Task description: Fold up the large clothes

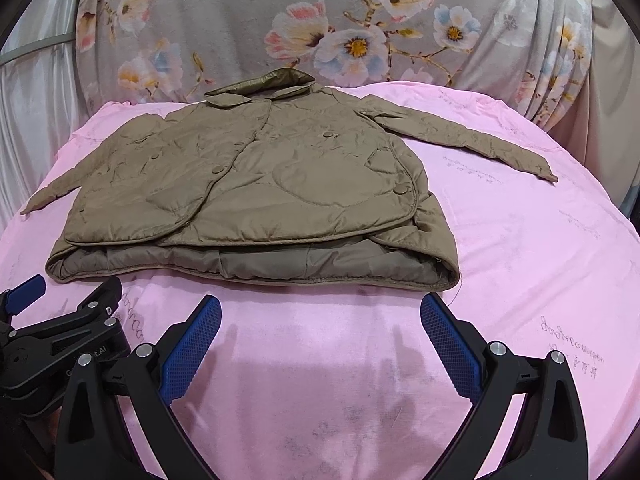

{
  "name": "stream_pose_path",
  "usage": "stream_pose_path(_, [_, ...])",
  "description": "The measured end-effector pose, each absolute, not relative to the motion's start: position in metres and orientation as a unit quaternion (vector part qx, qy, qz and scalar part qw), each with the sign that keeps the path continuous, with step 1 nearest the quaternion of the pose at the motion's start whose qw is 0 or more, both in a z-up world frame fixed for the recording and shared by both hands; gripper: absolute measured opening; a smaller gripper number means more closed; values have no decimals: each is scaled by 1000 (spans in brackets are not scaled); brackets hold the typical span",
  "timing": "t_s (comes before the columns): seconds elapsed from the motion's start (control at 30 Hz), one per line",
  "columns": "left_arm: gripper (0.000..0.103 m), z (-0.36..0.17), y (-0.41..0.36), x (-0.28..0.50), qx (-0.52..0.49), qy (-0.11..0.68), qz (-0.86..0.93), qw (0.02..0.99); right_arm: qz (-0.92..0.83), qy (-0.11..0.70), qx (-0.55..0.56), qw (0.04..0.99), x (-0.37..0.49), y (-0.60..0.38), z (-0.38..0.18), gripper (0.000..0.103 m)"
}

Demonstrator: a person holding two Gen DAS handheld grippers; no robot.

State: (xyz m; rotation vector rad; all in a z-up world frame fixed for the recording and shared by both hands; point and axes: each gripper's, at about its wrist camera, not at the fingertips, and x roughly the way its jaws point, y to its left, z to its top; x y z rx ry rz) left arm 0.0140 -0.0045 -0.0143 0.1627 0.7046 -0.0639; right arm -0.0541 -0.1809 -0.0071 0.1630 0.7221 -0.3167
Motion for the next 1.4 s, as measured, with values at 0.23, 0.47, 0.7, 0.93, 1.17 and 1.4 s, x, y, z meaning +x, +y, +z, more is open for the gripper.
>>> stream_pose_path(0.23, [98,-15,-7,13,84,345,-27,934,-147,354,79,920,-53,-180,-8,98])
stream_pose_path(0.47, [98,-15,-6,14,84,348,-17,934,-142,355,73,921,-51,-177,-8,98])
stream_pose_path(0.7, [98,-15,-5,14,83,347,-18,934,-144,358,73,920,-50,-176,-9,98])
stream_pose_path(0.93, [98,-16,-5,15,83,347,-20,934,-144,359,71,919,-51,-175,-9,98])
stream_pose_path(1.17, [98,-18,-7,16,83,349,-21,933,-143,362,71,918,-51,-175,-11,98])
stream_pose_path(1.4, [98,-19,-6,17,81,354,-23,932,-141,370,74,915,-48,-177,-11,98])
